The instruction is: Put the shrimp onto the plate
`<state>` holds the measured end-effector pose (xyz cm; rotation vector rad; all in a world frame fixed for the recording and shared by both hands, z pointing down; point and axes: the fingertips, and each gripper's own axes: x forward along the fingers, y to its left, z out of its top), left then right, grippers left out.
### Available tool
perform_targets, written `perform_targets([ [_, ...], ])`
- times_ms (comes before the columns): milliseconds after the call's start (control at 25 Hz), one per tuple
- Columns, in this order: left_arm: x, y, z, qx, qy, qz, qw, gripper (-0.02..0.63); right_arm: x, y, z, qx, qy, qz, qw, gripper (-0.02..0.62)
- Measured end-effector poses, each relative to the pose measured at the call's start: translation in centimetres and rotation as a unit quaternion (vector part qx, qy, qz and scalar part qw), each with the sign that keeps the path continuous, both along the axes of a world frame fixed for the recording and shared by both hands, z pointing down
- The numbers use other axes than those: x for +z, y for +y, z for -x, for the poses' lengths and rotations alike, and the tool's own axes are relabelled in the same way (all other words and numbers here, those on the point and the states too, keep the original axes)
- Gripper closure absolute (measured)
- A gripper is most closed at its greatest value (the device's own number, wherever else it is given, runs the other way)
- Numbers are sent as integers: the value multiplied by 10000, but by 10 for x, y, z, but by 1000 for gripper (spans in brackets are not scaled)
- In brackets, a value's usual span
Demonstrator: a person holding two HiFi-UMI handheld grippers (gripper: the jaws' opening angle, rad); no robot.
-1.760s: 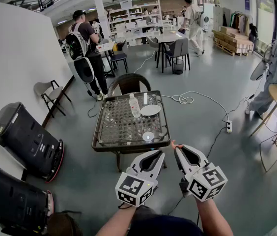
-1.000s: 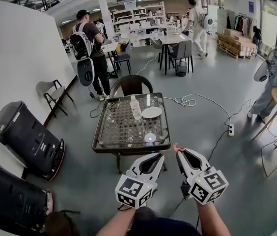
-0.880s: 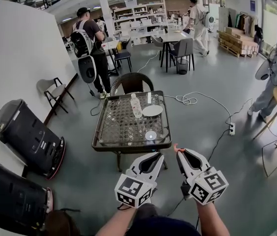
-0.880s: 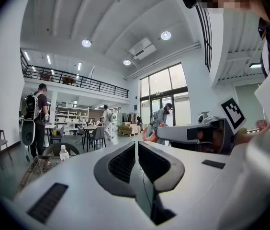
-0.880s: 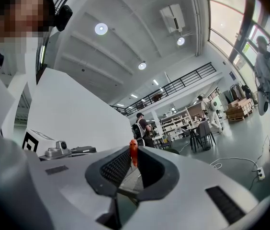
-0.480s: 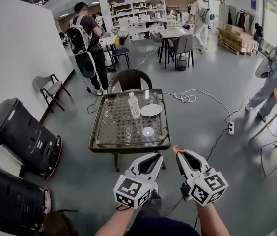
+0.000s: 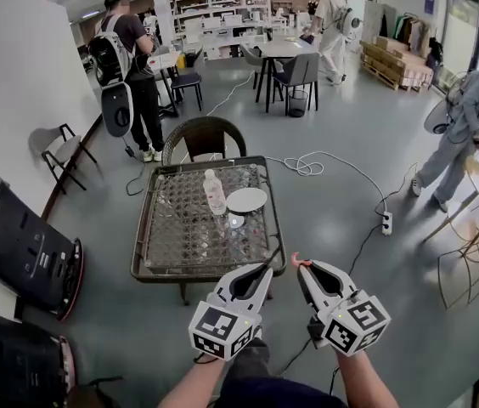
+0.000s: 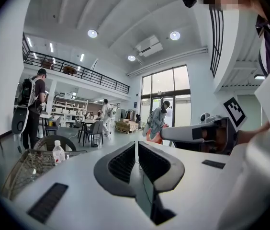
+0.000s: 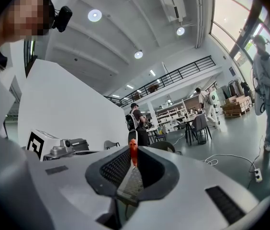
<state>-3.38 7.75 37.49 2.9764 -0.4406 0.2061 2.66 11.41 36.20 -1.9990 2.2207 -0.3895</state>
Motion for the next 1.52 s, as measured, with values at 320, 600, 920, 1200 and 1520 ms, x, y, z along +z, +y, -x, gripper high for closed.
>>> perform_targets([
  [320,13,-78,-28,117,-313,-133,9994,577,11,-83,-25,107,-75,299,9995,549],
  [600,24,-132,-49,301,-312,39,9991,577,19,-151,-43,93,-85,376,9992,549],
  [920,30,-169,-55,185,-356,193,9990,577,24,-201,-56,-26,-185,407,9990,549],
  [1200,48,-192,-72,-137,-469,308,9983,577,42,-241,-80,-324,-257,512,9978,549],
  [1520,80,-228,-109,-1102,-720,575,9896,577,97,-302,-118,-1392,-227,1050,9844,549],
])
